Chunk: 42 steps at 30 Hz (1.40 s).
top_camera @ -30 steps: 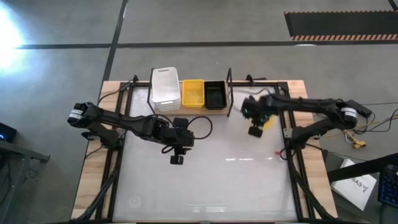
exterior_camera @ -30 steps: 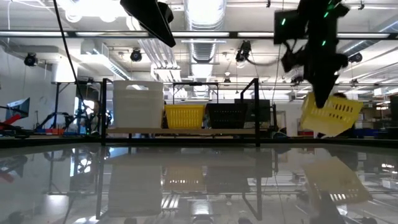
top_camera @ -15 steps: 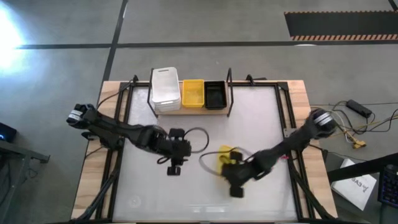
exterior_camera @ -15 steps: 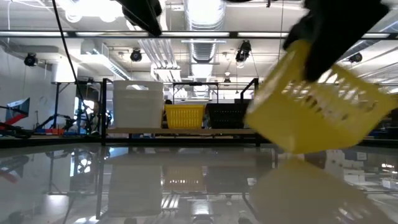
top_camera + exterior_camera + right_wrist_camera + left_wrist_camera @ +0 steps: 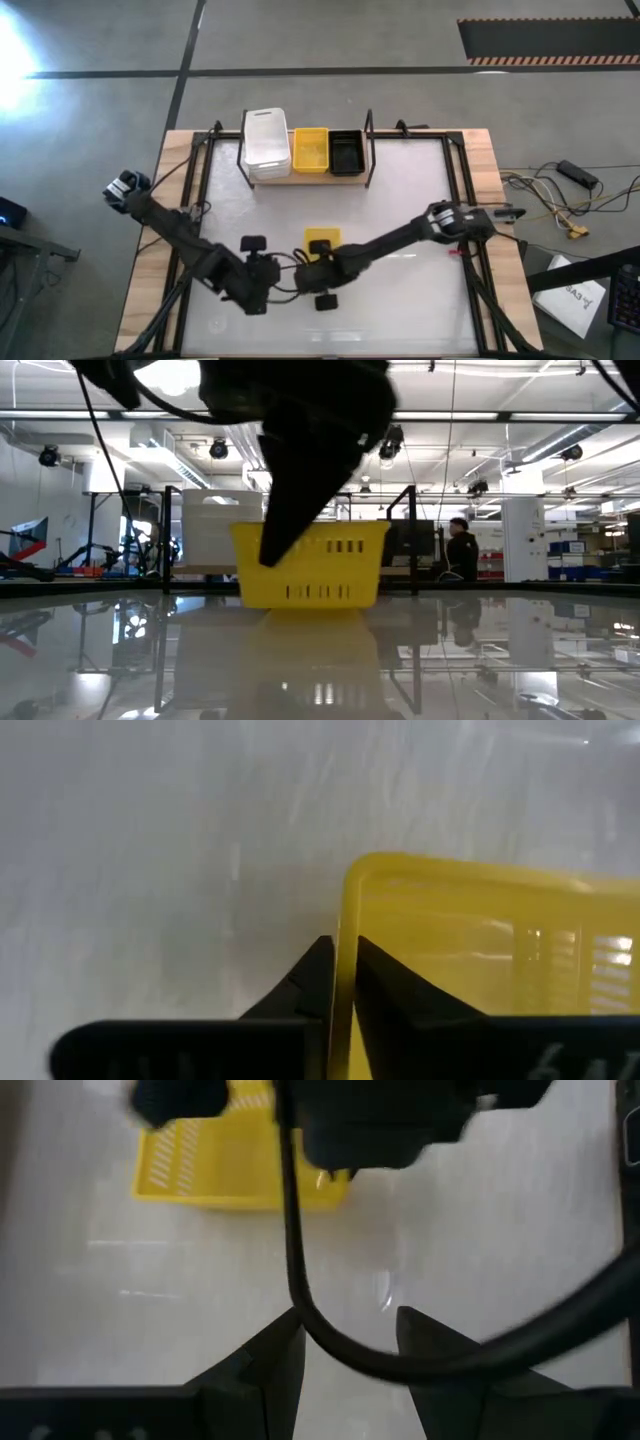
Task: Stack baskets on shelf by color
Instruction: Stack the yellow bin on top of the yellow bin on the shelf
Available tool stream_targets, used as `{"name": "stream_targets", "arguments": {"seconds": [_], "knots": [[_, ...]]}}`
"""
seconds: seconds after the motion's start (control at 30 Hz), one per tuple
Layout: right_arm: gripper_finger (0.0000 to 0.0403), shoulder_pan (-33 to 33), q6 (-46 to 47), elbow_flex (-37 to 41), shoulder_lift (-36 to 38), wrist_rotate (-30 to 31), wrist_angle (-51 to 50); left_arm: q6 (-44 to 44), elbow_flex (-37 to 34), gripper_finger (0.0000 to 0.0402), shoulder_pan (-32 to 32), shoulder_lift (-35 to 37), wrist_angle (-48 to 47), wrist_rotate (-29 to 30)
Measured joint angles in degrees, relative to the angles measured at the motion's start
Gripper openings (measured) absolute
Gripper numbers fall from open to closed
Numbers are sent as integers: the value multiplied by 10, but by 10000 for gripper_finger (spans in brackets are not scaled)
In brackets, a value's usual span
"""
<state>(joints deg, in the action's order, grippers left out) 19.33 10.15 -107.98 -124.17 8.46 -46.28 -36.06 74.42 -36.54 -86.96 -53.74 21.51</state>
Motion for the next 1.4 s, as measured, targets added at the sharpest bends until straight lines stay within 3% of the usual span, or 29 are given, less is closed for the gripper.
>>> {"name": "stream_targets", "arguments": {"seconds": [0.2, 0.43, 0.5, 0.67, 0.77, 0.83, 0.97, 1.1, 1.27, 1.4], "knots": [[106, -16, -33, -110, -23, -10, -98, -76, -24, 141, -40, 0, 14, 38], [173, -11, 23, -126, 49, -6, -256, -110, -87, 141, -48, 0, 110, 72], [178, 6, 60, -92, 85, 24, -280, -89, -103, 141, -48, 0, 160, 91], [178, 87, 196, 63, 185, 164, -275, 30, -142, 141, -42, 0, 355, 152], [174, 141, 322, 161, 239, 202, -260, 140, -155, 141, -29, -9, 501, 161], [173, 174, 398, 219, 266, 206, -237, 196, -153, 141, -18, -20, 547, 160], [174, 236, 527, 322, 303, 206, -158, 245, -115, 141, 20, -50, 518, 123], [169, 276, 595, 401, 311, 242, -48, 246, -69, 141, 68, -88, 418, 38], [160, 296, 595, 468, 299, 292, 114, 270, -15, 141, 115, -135, 303, -68], [151, 294, 563, 504, 288, 315, 220, 286, 16, 141, 135, -174, 252, -97]]}}
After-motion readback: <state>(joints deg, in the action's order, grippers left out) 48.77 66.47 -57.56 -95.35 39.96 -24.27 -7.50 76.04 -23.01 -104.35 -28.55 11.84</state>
